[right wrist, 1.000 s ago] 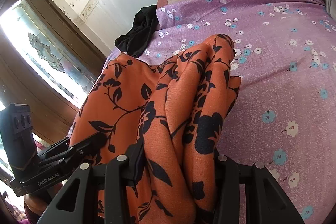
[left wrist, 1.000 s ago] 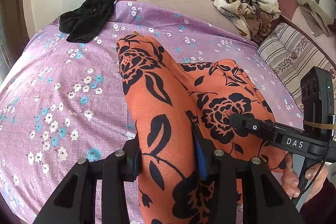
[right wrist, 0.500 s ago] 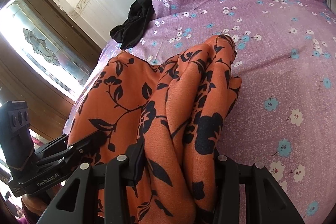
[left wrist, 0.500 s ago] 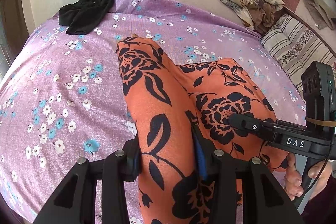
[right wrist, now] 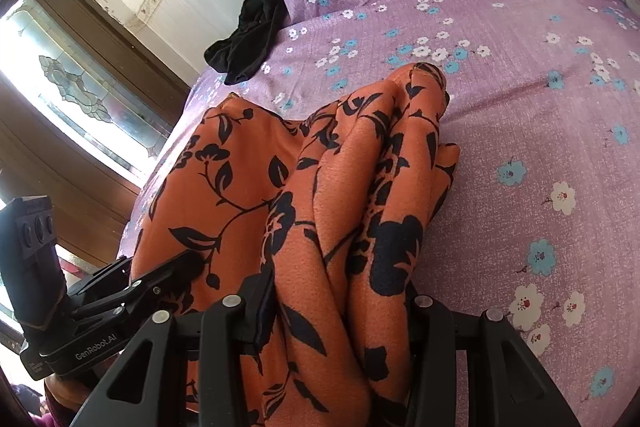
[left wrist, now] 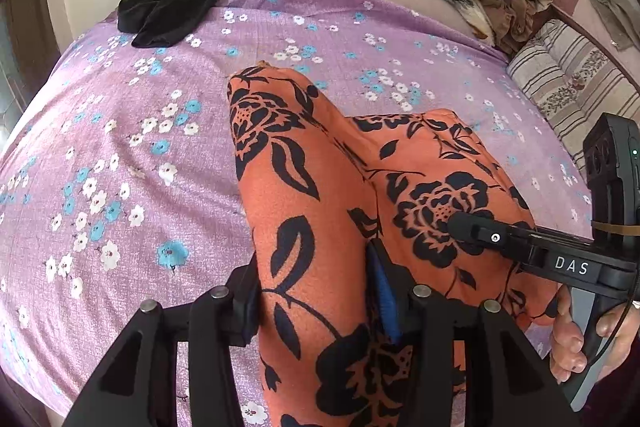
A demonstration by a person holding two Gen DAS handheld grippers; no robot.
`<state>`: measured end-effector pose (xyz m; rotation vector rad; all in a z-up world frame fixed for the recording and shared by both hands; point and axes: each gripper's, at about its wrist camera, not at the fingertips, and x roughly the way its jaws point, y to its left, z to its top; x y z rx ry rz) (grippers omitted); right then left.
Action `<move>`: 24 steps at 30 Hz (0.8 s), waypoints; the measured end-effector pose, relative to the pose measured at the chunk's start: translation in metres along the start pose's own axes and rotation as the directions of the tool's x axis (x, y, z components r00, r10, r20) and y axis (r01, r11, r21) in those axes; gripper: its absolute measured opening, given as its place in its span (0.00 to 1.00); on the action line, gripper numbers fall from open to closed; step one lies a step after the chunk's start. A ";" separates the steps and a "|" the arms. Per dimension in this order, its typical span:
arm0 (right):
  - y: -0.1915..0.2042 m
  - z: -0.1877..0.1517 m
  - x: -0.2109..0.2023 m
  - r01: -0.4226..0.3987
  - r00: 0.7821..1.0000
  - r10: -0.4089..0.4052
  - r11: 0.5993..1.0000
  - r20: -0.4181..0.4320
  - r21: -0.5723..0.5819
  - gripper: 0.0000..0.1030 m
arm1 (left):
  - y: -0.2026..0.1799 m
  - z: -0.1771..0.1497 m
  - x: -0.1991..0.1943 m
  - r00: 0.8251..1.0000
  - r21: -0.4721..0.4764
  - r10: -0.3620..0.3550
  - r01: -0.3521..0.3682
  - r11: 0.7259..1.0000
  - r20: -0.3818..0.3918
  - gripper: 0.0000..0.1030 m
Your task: Fold small clothes
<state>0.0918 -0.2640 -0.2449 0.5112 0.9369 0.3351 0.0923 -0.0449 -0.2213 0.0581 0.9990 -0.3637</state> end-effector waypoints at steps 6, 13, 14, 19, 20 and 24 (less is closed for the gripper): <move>-0.012 0.003 0.009 0.045 0.998 -0.043 0.998 -0.042 0.045 0.56 | 0.015 -0.002 0.012 0.998 -0.065 -0.007 0.003 0.998 -0.065 0.59; -0.005 0.006 0.000 0.102 0.994 -0.102 0.995 -0.027 -0.005 0.60 | 0.020 0.002 0.000 0.999 -0.068 0.038 -0.040 0.997 -0.030 0.62; -0.005 0.005 -0.006 0.113 0.994 -0.113 0.993 -0.009 -0.017 0.60 | 0.022 0.002 -0.003 0.999 -0.074 0.044 -0.045 0.996 -0.019 0.62; -0.001 0.010 -0.042 0.184 0.973 -0.174 0.981 0.155 -0.056 0.61 | 0.039 0.000 -0.012 0.999 -0.137 0.053 -0.053 0.989 -0.004 0.64; 0.001 0.011 -0.049 0.174 0.968 -0.159 0.982 0.195 -0.067 0.61 | 0.040 -0.001 -0.013 0.999 -0.143 0.052 -0.052 0.988 -0.002 0.64; 0.025 0.008 -0.070 0.070 0.958 -0.017 0.982 0.287 -0.176 0.37 | 0.037 -0.006 -0.014 0.996 -0.113 0.084 -0.082 0.990 0.007 0.67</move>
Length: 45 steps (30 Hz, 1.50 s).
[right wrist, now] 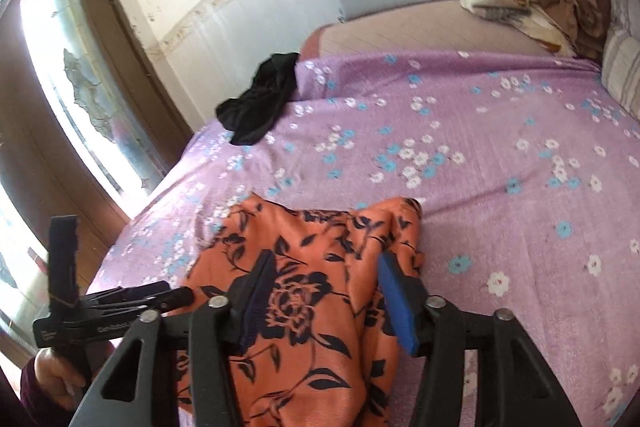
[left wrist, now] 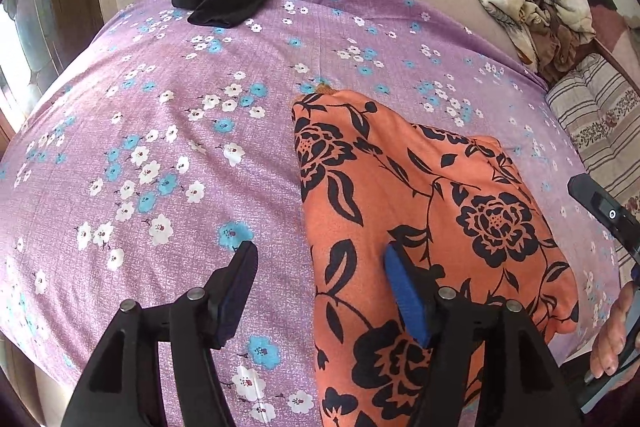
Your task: Fold small clothes
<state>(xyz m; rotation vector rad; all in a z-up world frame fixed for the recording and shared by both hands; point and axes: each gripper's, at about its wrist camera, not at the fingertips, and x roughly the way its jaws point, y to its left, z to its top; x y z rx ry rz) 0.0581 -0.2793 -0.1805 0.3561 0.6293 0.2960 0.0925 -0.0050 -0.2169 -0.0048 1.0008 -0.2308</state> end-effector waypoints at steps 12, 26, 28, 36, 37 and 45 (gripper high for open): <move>0.000 -0.023 0.061 0.022 0.957 -0.012 0.999 -0.289 0.031 0.30 | 0.002 0.002 0.007 0.999 0.011 0.041 -0.041 0.999 0.023 0.77; -0.013 0.019 0.110 0.041 0.945 0.028 0.979 -0.327 0.202 0.32 | -0.001 0.061 0.066 0.997 -0.016 0.073 -0.074 0.997 -0.035 0.77; -0.031 0.009 0.124 0.051 0.927 0.057 0.960 -0.370 0.276 0.32 | 0.003 0.059 0.077 0.995 -0.049 0.046 -0.050 0.998 -0.083 0.77; -0.042 0.008 0.081 -0.036 0.947 0.131 0.950 -0.293 0.309 0.33 | 0.007 0.042 0.032 0.999 -0.053 0.030 -0.029 0.998 0.016 0.77; -0.039 0.008 0.073 -0.039 0.951 0.128 0.953 -0.283 0.299 0.34 | 0.006 0.037 0.022 0.999 -0.039 0.028 -0.026 0.999 0.036 0.77; -0.006 -0.024 0.015 -0.063 0.963 0.115 0.975 -0.245 0.212 0.33 | -0.017 -0.031 -0.023 0.990 0.042 0.110 -0.114 0.993 0.085 0.79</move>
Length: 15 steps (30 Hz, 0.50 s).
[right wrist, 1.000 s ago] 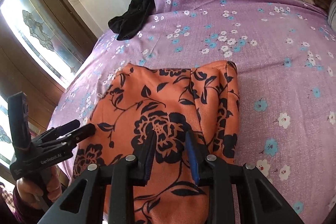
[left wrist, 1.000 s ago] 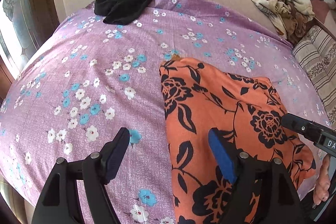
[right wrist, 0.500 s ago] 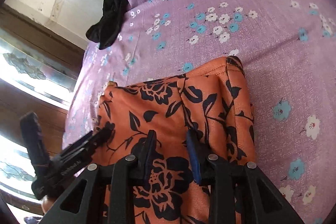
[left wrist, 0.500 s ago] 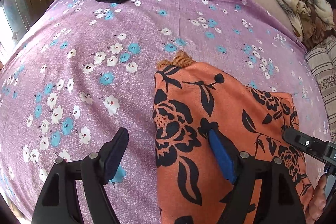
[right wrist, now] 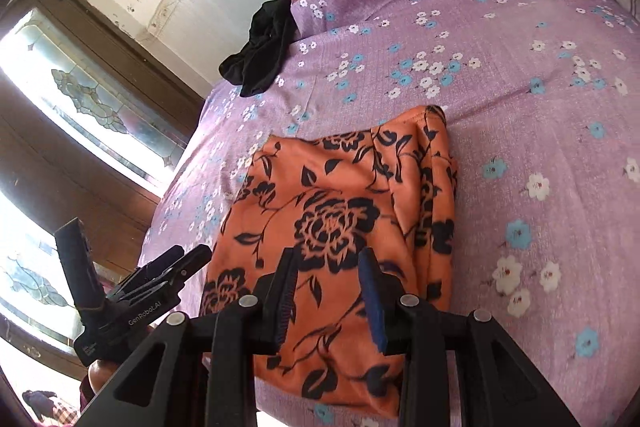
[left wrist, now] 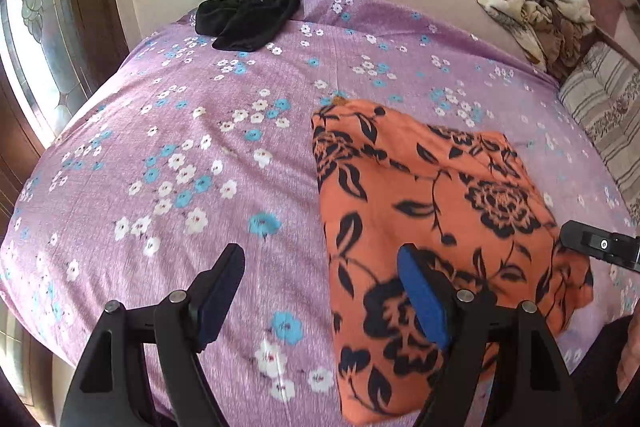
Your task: Fold small clothes
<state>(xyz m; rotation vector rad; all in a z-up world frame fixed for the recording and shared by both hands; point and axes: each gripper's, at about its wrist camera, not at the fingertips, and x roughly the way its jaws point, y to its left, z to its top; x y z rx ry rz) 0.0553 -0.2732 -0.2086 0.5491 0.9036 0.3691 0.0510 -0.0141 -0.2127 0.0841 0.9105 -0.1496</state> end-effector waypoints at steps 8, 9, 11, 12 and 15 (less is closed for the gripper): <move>0.011 -0.032 0.005 0.131 0.991 -0.134 0.987 -0.020 -0.095 0.33 | -0.013 -0.011 -0.014 0.998 0.054 0.061 -0.063 0.997 0.027 0.84; 0.013 -0.032 0.001 0.129 0.992 -0.129 0.986 0.008 -0.107 0.33 | -0.014 -0.010 -0.020 0.996 0.059 0.069 -0.072 0.996 0.050 0.84; 0.018 -0.033 -0.007 0.125 0.991 -0.119 0.984 0.055 -0.129 0.33 | -0.016 -0.009 -0.032 0.993 0.063 0.078 -0.083 0.995 0.089 0.84; 0.020 -0.032 -0.011 0.125 0.990 -0.115 0.982 0.082 -0.140 0.33 | -0.016 -0.007 -0.037 0.991 0.063 0.083 -0.090 0.994 0.104 0.84; 0.025 -0.033 -0.025 0.125 0.982 -0.099 0.979 0.159 -0.160 0.34 | -0.019 -0.001 -0.053 0.984 0.058 0.104 -0.114 0.992 0.147 0.84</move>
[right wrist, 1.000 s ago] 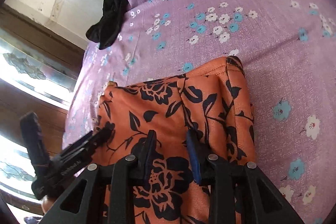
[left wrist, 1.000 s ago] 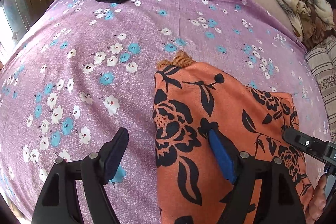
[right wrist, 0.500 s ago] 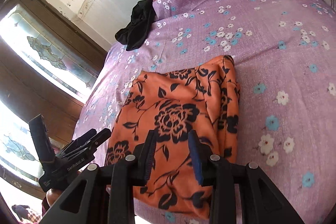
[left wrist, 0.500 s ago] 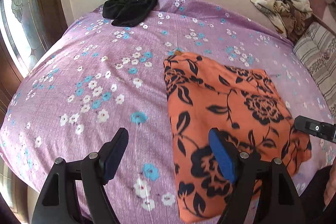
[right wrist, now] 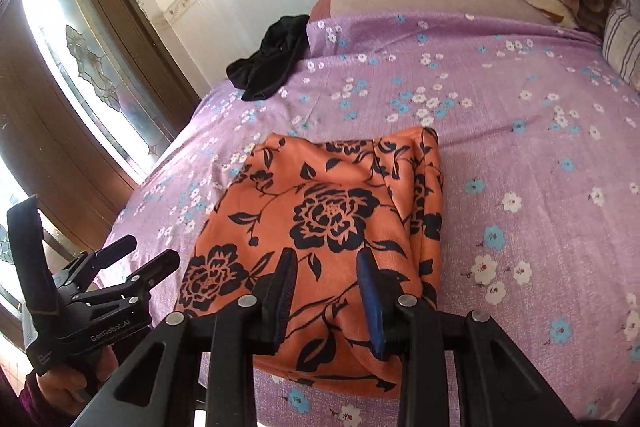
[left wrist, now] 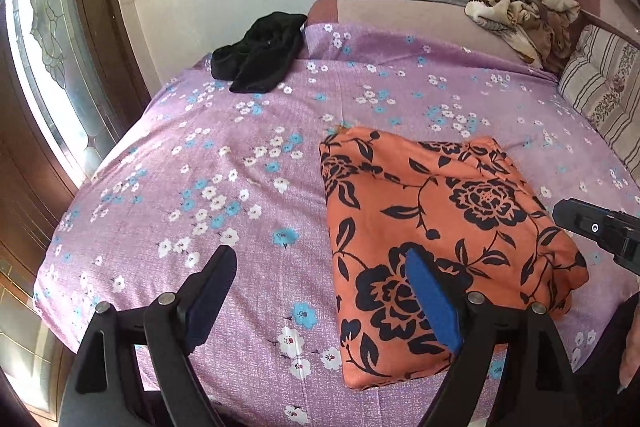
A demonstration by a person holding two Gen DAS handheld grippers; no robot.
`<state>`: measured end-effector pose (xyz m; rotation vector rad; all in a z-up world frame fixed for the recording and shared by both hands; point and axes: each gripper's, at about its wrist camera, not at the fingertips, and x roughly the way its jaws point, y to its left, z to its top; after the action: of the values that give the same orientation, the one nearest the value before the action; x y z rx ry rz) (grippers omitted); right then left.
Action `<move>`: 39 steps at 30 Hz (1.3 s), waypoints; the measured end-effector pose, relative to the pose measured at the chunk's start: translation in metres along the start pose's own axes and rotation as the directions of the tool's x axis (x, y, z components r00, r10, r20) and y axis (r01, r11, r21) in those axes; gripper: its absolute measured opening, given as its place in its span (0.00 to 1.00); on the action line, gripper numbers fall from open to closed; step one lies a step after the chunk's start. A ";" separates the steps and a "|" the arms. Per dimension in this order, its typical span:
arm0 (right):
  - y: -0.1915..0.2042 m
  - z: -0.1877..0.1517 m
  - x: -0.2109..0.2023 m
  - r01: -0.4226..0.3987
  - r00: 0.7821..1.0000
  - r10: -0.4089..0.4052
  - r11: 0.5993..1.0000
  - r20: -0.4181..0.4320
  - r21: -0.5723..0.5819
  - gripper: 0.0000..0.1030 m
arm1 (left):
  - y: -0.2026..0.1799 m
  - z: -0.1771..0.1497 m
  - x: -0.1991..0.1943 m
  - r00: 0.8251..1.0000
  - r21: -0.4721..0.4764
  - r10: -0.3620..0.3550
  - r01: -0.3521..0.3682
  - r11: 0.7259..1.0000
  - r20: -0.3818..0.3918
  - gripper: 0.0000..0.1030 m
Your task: Fold small clothes
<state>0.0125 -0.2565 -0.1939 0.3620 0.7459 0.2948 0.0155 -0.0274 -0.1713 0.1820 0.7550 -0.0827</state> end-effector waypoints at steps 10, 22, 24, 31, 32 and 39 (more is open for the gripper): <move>0.015 0.004 -0.029 0.026 0.988 -0.015 0.998 0.153 -0.064 0.45 | -0.003 0.028 -0.047 0.994 -0.026 0.061 -0.058 0.998 0.095 0.86; 0.017 0.007 -0.057 0.014 0.965 0.007 0.997 0.261 -0.077 0.56 | -0.006 0.048 -0.089 0.966 -0.079 0.178 -0.166 0.983 0.189 0.96; 0.018 0.007 -0.061 0.025 0.960 0.000 0.996 0.279 -0.087 0.56 | -0.009 0.052 -0.093 0.961 -0.076 0.186 -0.174 0.982 0.204 0.96; 0.016 0.012 -0.072 0.069 0.946 -0.038 0.994 0.321 -0.087 0.57 | -0.015 0.073 -0.102 0.950 -0.081 0.218 -0.205 0.975 0.225 0.96; 0.015 0.012 -0.073 0.075 0.945 -0.045 0.994 0.323 -0.082 0.57 | -0.016 0.076 -0.103 0.949 -0.083 0.218 -0.205 0.975 0.226 0.96; 0.007 0.016 -0.073 0.135 0.948 -0.116 0.990 0.298 -0.042 0.59 | -0.021 0.089 -0.104 0.952 -0.094 0.210 -0.193 0.977 0.224 0.96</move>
<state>-0.0284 -0.2821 -0.1363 0.2897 0.4622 0.1386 -0.0031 -0.0646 -0.0387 0.1776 0.5006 0.1156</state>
